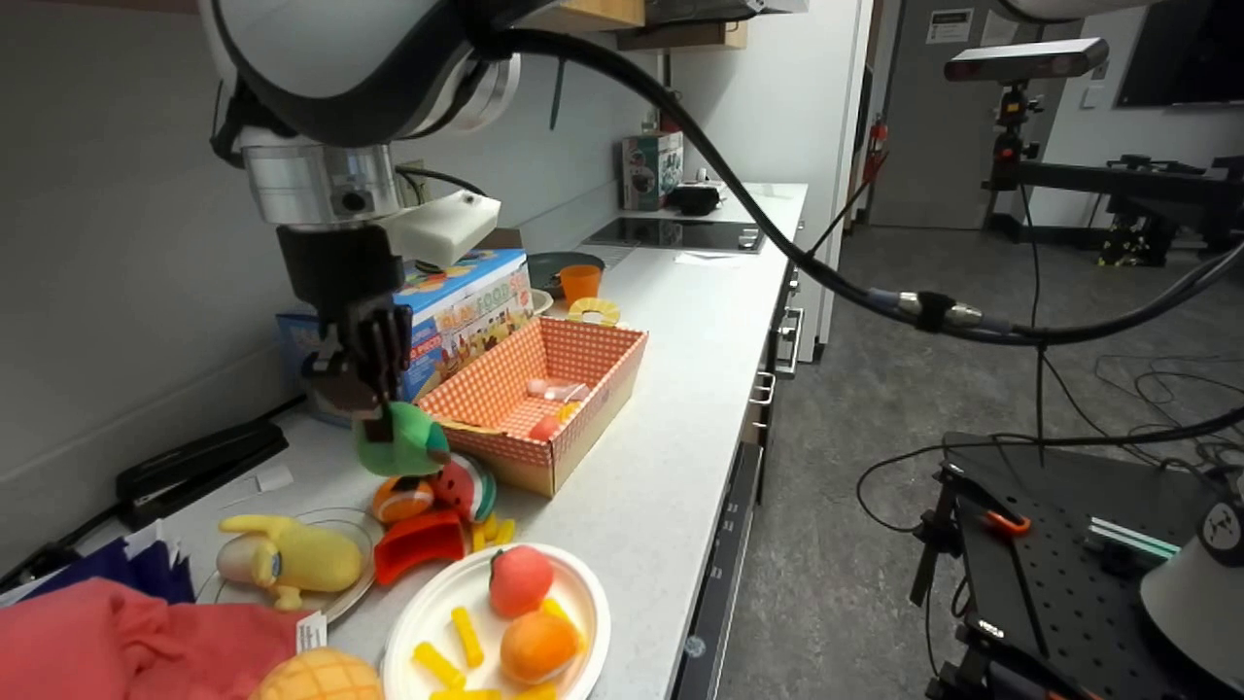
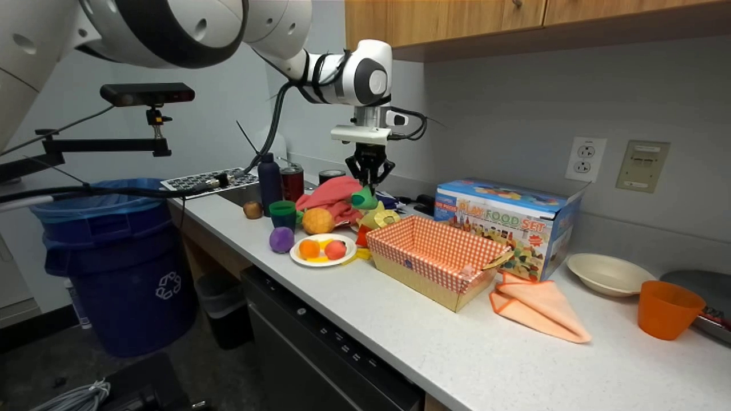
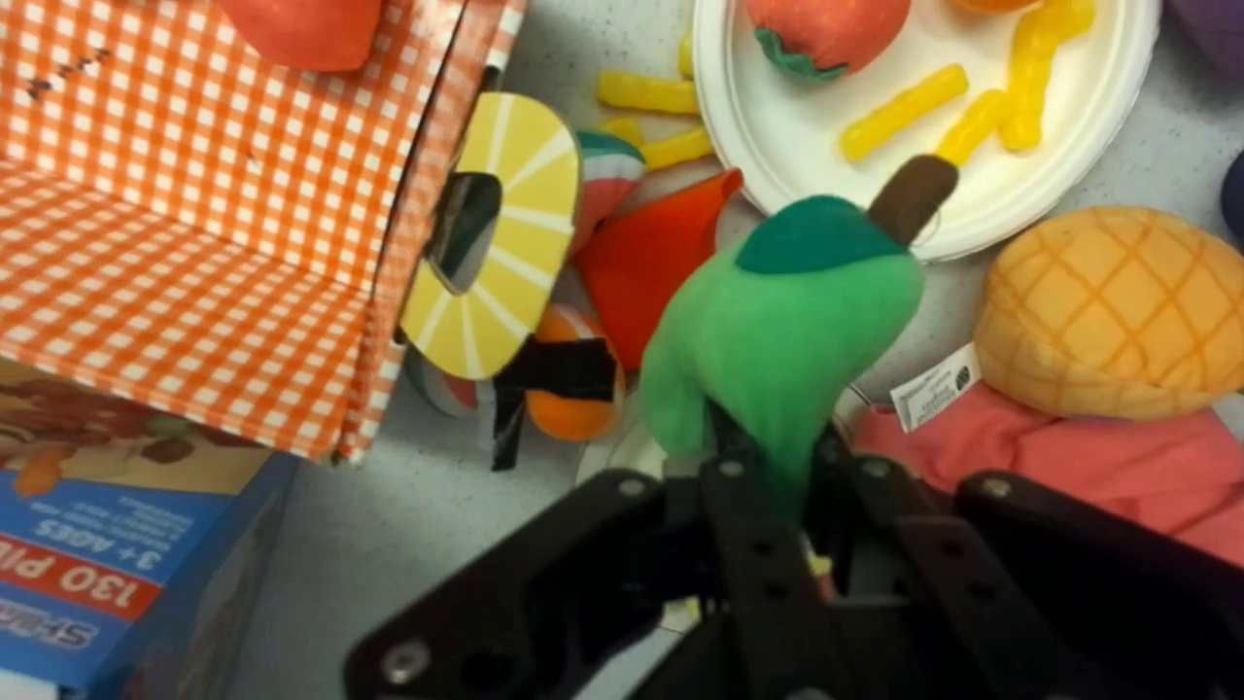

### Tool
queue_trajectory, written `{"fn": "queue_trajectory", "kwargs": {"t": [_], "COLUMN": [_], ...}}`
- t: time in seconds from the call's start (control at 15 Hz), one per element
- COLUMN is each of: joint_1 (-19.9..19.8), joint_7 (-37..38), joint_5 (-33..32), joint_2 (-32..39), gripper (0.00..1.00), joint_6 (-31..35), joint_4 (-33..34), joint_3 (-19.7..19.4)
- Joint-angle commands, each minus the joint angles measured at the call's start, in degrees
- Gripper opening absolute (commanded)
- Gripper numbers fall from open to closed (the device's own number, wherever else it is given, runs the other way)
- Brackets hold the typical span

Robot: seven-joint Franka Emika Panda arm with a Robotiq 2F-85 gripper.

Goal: Pick up the plush toys from the countertop and put them in the basket.

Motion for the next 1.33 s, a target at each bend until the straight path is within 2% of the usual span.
{"fn": "queue_trajectory", "kwargs": {"t": [0.0, 0.33, 0.53, 0.8, 1.0, 1.13, 1.27], "joint_1": [-1.10, -2.64, -4.94, -7.55, -7.46, -6.63, -7.15], "joint_7": [2.42, 5.12, 3.77, -1.98, -2.00, 1.56, 3.03], "joint_5": [-1.18, -1.94, 0.10, 5.48, 4.86, 1.38, 0.59], "joint_2": [-3.62, -4.61, -6.61, -12.73, -15.65, -16.40, -15.74], "gripper": [0.04, 0.04, 0.04, 0.04, 0.04, 0.04, 0.04], "joint_6": [1.95, 4.28, 4.83, -1.89, -6.52, -6.68, -5.36], "joint_4": [-3.07, -6.67, -9.67, -15.43, -18.06, -19.24, -19.74], "joint_3": [-3.13, -6.45, -6.27, -3.42, -4.33, -6.15, -7.22]}}
